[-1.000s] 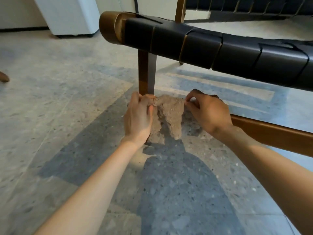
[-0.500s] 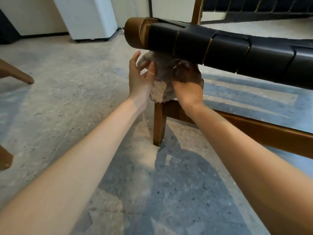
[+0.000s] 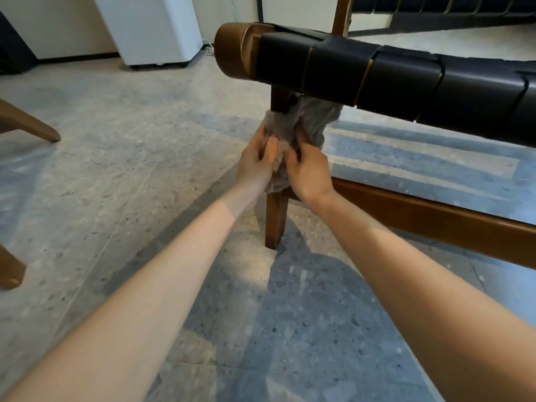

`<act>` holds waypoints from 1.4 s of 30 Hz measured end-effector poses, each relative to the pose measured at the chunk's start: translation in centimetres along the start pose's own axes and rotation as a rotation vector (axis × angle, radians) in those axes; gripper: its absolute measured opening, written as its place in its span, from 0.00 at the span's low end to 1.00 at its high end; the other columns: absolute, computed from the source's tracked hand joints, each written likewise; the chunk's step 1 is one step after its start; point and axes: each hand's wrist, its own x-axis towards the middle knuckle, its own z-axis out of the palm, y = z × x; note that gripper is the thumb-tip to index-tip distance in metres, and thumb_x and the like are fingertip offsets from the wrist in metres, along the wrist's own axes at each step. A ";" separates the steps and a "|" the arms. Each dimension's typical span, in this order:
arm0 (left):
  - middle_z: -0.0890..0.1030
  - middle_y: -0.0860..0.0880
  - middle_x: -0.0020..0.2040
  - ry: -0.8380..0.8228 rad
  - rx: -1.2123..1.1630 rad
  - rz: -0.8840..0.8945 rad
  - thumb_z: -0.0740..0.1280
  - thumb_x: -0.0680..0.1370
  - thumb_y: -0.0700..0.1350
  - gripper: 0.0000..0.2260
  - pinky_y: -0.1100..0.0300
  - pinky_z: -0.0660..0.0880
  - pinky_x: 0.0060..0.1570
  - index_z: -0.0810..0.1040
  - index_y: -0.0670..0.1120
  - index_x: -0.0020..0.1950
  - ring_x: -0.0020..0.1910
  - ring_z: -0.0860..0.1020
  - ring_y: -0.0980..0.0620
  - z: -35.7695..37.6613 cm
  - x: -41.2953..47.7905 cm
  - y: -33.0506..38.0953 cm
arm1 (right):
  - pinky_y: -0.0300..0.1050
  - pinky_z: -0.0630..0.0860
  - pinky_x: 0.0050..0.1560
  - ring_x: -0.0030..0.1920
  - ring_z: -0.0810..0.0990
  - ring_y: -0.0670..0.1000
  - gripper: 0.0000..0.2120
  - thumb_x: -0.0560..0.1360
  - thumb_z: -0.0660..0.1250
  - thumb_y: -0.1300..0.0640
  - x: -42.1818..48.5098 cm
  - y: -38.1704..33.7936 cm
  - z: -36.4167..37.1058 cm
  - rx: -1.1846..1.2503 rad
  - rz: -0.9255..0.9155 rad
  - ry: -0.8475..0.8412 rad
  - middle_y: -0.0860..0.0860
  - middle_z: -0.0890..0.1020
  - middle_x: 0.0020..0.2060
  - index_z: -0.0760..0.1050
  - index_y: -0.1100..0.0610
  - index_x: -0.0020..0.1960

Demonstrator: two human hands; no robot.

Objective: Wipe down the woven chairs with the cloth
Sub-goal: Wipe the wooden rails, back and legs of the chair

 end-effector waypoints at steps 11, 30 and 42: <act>0.76 0.49 0.64 -0.053 0.023 -0.076 0.58 0.81 0.38 0.17 0.64 0.72 0.61 0.70 0.44 0.70 0.63 0.74 0.54 -0.6 -2.7 -5.1 | 0.43 0.77 0.52 0.44 0.81 0.51 0.26 0.78 0.61 0.65 -3.9 2.8 2.1 -0.093 -0.059 0.155 0.55 0.84 0.47 0.63 0.52 0.74; 0.71 0.55 0.61 -0.041 0.155 -0.206 0.62 0.80 0.44 0.20 0.78 0.66 0.52 0.66 0.43 0.72 0.62 0.70 0.57 -0.7 -6.3 -10.5 | 0.36 0.68 0.49 0.57 0.78 0.56 0.17 0.81 0.58 0.60 -7.2 7.0 5.6 0.040 0.323 0.057 0.56 0.79 0.57 0.67 0.59 0.69; 0.82 0.40 0.50 -0.048 0.268 -0.277 0.64 0.79 0.39 0.09 0.68 0.74 0.44 0.78 0.37 0.57 0.50 0.81 0.47 -0.7 -7.7 -12.0 | 0.48 0.67 0.68 0.69 0.68 0.58 0.29 0.81 0.54 0.60 -7.0 9.8 7.0 0.111 0.455 -0.250 0.59 0.66 0.72 0.47 0.53 0.79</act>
